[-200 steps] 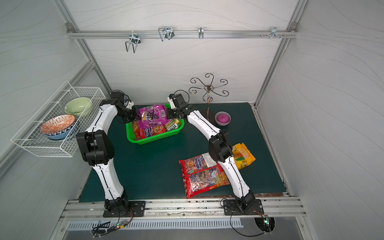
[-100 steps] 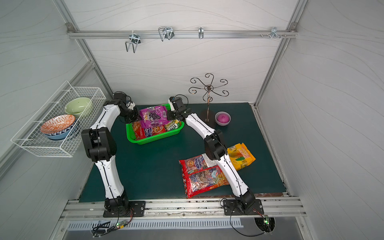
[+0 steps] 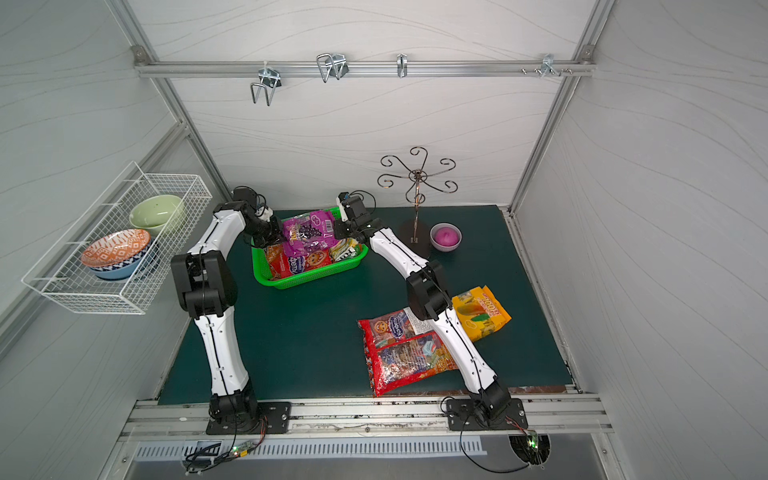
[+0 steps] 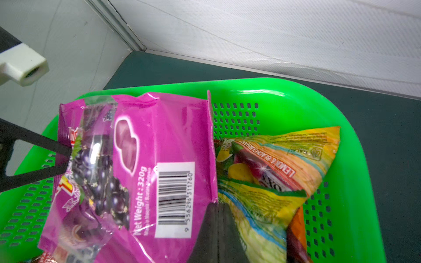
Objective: Put the candies in the basket
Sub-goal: Place the candy in the basket.
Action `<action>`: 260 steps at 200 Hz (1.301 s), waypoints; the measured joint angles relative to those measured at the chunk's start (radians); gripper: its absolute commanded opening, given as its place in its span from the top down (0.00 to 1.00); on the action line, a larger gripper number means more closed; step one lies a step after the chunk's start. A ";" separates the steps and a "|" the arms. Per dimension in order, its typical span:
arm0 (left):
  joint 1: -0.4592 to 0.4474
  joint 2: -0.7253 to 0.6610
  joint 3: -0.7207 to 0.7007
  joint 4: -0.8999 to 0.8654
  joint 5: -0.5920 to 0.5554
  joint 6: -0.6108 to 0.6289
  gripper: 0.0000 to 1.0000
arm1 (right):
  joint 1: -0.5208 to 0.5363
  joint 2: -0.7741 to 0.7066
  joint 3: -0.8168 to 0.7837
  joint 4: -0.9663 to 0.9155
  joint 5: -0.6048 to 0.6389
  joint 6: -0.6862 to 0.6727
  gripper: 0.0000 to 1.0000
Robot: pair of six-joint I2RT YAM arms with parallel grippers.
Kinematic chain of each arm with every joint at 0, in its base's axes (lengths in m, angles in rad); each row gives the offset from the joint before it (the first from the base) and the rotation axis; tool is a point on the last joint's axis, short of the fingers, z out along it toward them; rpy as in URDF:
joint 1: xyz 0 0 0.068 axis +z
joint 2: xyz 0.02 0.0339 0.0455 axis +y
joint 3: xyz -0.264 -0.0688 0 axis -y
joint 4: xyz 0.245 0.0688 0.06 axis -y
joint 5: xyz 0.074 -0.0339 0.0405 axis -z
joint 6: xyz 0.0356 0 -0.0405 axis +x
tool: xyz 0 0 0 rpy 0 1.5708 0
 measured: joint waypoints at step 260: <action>0.026 -0.138 -0.027 0.105 -0.091 -0.055 0.63 | -0.042 -0.238 -0.192 0.005 0.029 -0.027 0.53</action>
